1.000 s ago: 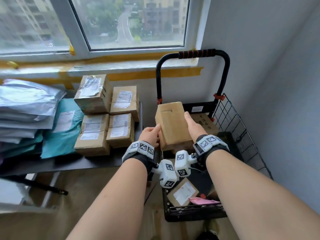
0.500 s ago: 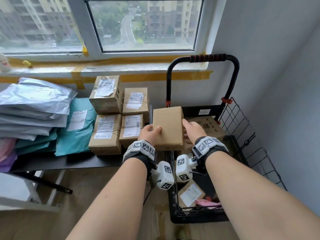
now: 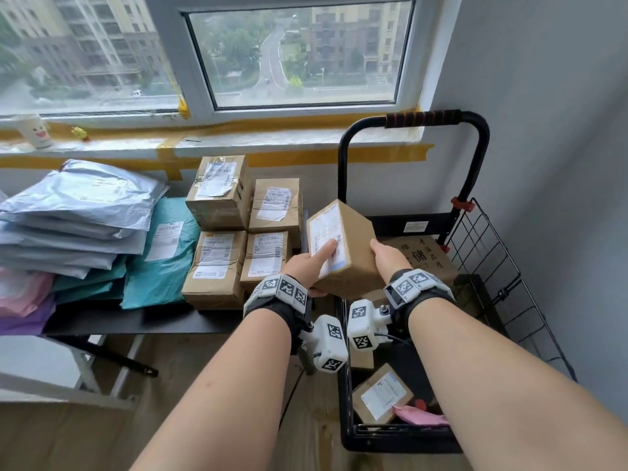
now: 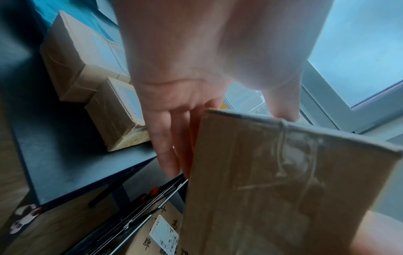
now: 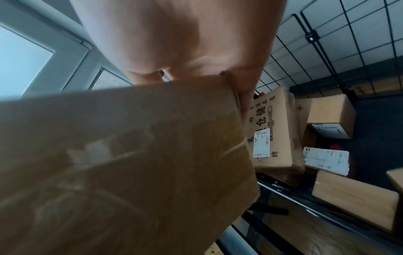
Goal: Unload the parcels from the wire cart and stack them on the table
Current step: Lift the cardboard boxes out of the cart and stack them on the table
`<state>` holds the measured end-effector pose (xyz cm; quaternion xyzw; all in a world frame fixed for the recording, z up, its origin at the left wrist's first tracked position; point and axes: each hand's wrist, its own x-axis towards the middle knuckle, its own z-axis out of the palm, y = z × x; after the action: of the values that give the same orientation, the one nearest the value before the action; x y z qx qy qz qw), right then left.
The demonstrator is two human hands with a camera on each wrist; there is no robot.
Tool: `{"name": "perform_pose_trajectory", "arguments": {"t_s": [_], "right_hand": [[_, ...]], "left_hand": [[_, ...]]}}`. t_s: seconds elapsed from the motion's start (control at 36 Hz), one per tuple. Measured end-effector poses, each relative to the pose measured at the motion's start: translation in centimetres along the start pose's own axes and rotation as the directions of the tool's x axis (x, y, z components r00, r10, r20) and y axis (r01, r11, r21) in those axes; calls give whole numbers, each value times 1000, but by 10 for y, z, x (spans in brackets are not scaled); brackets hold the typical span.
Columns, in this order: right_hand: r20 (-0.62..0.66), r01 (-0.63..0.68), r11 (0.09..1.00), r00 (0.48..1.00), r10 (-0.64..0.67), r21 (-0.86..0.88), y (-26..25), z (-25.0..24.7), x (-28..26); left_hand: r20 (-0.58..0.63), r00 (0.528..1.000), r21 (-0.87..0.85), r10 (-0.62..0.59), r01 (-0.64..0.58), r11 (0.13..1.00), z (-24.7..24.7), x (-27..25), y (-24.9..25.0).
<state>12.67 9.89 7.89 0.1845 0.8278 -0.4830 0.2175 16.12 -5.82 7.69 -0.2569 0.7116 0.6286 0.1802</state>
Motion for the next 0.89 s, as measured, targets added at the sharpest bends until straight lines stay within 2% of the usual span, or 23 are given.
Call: {"name": "perform_pose_trajectory", "arguments": {"t_s": [0.06, 0.19, 0.33, 0.39, 0.47, 0.56, 0.64, 0.72, 0.78, 0.83, 0.89], "right_hand": [[0, 48, 999, 999, -48, -19, -2, -2, 4], [33, 94, 991, 995, -97, 94, -6, -8, 6], [174, 100, 992, 978, -112, 73, -5, -4, 9], [224, 40, 994, 973, -62, 101, -1, -1, 16], [294, -56, 977, 956, -7, 205, -8, -5, 0], [377, -93, 962, 926, -10, 255, -8, -5, 2], [419, -143, 923, 908, -21, 358, -14, -5, 4], [446, -204, 832, 893, -57, 516, -19, -3, 6], [439, -221, 791, 896, -66, 571, -20, 1, 11], [416, -226, 792, 909, -38, 568, -22, 5, 15], [342, -207, 827, 940, 19, 523, -23, 11, 21]], "left_hand": [[-2, 999, 14, 38, -38, 999, 5, 1, 1], [-81, 987, 81, 138, -132, 988, 7, 10, 4], [-147, 971, 25, 188, -186, 982, 11, 11, 7], [-162, 966, 14, 201, -202, 979, 11, 4, 10], [-197, 971, -85, 133, -152, 985, 6, 4, 13], [-220, 969, -126, 112, -142, 982, -3, 13, 17], [-195, 976, -168, 98, -132, 977, -9, 20, 29], [-115, 989, -323, 98, -130, 938, -12, 26, 39], [-78, 993, -368, 93, -115, 923, -16, 31, 42], [-70, 996, -413, 53, -78, 907, -20, 36, 44], [-148, 989, -364, 22, -75, 928, -25, 47, 43]]}}
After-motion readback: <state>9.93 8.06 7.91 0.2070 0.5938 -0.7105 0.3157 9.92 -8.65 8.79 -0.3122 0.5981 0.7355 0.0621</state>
